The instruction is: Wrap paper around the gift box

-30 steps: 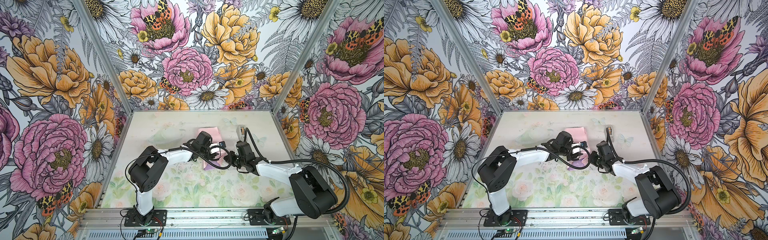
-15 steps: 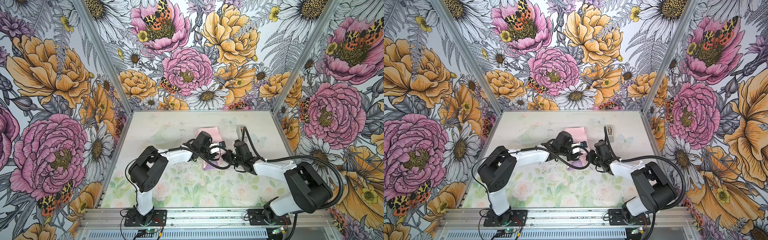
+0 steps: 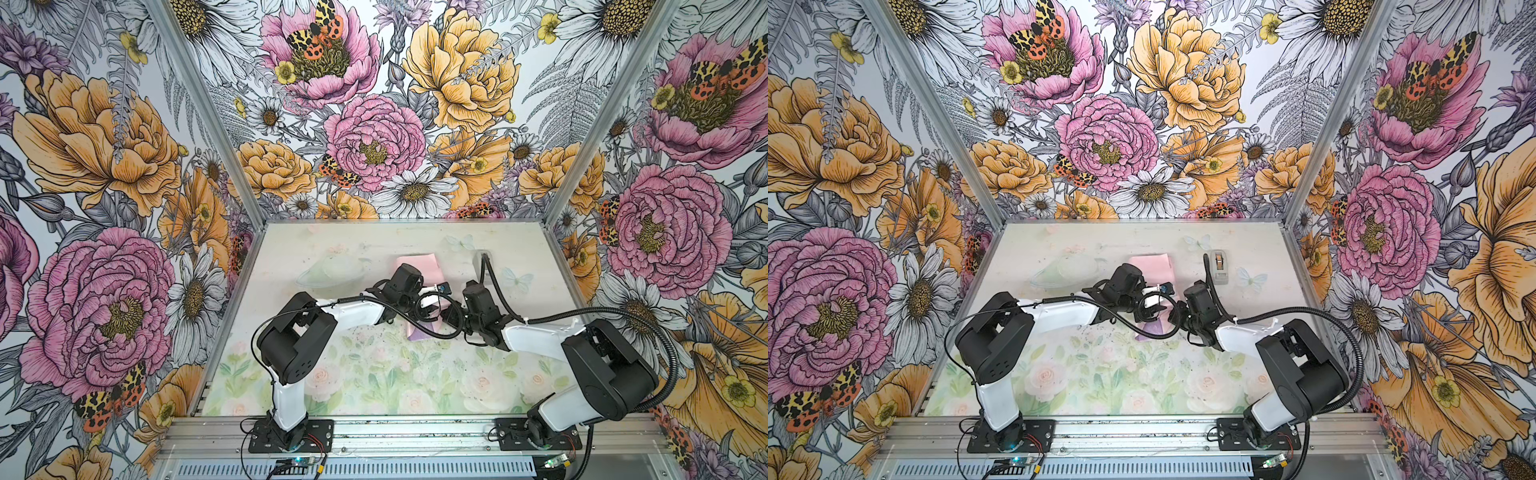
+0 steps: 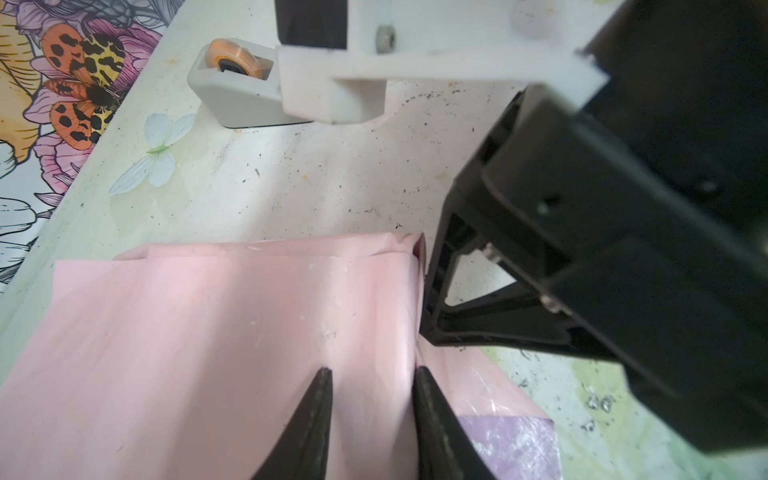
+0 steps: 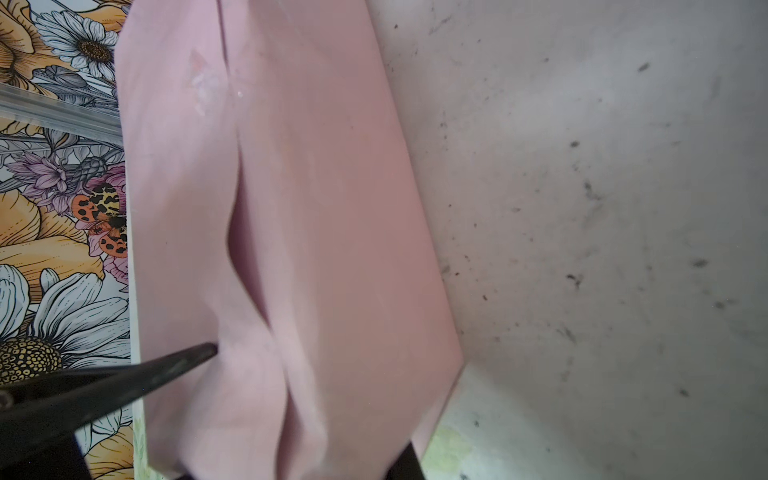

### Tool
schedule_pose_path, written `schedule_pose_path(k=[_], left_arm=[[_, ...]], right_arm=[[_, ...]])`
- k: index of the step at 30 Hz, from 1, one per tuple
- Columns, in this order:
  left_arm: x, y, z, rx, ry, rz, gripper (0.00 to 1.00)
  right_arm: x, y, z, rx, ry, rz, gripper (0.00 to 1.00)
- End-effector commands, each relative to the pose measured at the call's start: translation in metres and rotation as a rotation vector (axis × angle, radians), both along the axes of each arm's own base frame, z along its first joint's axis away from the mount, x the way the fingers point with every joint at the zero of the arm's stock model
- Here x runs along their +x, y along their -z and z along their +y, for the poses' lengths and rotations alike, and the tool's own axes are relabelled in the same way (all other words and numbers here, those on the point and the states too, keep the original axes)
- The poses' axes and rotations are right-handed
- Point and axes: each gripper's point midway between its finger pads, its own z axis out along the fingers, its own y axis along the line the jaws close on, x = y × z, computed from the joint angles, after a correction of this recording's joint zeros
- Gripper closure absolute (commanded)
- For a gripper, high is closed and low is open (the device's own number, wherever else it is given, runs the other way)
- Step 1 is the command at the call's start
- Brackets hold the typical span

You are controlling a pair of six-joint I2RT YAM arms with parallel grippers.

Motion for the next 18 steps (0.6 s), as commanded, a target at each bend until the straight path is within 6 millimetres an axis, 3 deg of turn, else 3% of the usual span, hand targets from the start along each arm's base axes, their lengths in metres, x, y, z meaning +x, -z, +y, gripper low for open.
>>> schedule_pose_path(k=[1, 18], left_arm=[[-0.025, 0.046, 0.011, 0.070, 0.016, 0.148, 0.66], [-0.026, 0.054, 0.013, 0.014, -0.016, 0.189, 0.66]], right_arm=[[0.010, -0.002, 0.002, 0.013, 0.024, -0.052, 0.93], [0.008, 0.008, 0.002, 0.013, 0.031, -0.037, 0.94]])
